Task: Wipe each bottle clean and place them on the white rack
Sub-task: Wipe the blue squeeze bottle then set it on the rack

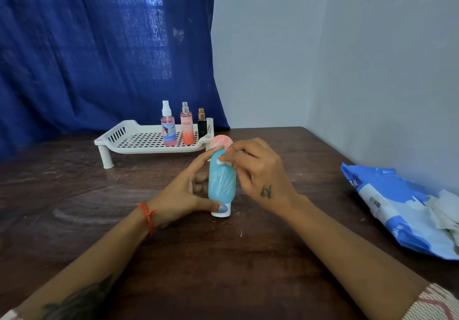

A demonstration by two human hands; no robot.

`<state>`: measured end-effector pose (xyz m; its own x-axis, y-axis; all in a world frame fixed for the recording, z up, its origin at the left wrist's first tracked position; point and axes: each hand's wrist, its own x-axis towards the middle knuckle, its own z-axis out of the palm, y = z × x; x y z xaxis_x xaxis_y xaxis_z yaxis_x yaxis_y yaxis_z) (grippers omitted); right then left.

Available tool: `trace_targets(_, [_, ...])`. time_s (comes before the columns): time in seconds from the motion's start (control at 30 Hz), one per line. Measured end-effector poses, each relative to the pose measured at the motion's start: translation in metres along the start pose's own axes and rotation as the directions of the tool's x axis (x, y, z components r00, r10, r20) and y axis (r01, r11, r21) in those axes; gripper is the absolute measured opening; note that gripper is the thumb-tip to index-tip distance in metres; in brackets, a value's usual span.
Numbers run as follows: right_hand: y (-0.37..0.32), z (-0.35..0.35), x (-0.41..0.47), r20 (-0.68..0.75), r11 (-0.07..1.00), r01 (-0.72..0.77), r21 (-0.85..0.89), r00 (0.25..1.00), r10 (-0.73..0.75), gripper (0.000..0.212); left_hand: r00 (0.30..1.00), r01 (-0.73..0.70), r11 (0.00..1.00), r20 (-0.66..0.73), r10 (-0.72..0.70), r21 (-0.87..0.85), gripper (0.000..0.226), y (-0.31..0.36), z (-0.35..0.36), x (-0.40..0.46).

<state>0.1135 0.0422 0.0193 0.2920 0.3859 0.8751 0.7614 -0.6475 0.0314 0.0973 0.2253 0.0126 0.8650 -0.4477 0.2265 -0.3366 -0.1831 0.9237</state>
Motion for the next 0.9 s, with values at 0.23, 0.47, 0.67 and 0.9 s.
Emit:
trace_targets(0.23, [-0.0006,0.0019,-0.0014,0.048,0.998,0.039,0.038,0.998,-0.041,0.024,1.0,0.021,1.0,-0.008,-0.021,0.0,0.099,0.0012,-0.0007,-0.0007])
trace_targets(0.47, [0.0019,-0.0006,-0.0025,-0.063,0.989,-0.115,0.092,0.991,0.121,0.028,0.999,0.034,0.999,0.004,-0.034,0.002,0.103,-0.001,-0.0016,0.0005])
trace_targets(0.67, [-0.0002,0.0025,-0.0031,-0.017,0.986,-0.073,0.149,0.997,0.076,0.018,0.999,0.041,0.999,-0.002,-0.041,-0.002,0.101,0.0,-0.0014,-0.0002])
trace_targets(0.9, [0.0037,-0.0003,-0.0045,-0.077,0.983,-0.123,0.134,0.988,0.134,0.022,1.0,0.028,0.999,0.004,-0.028,-0.021,0.101,0.0003,-0.0011,-0.0004])
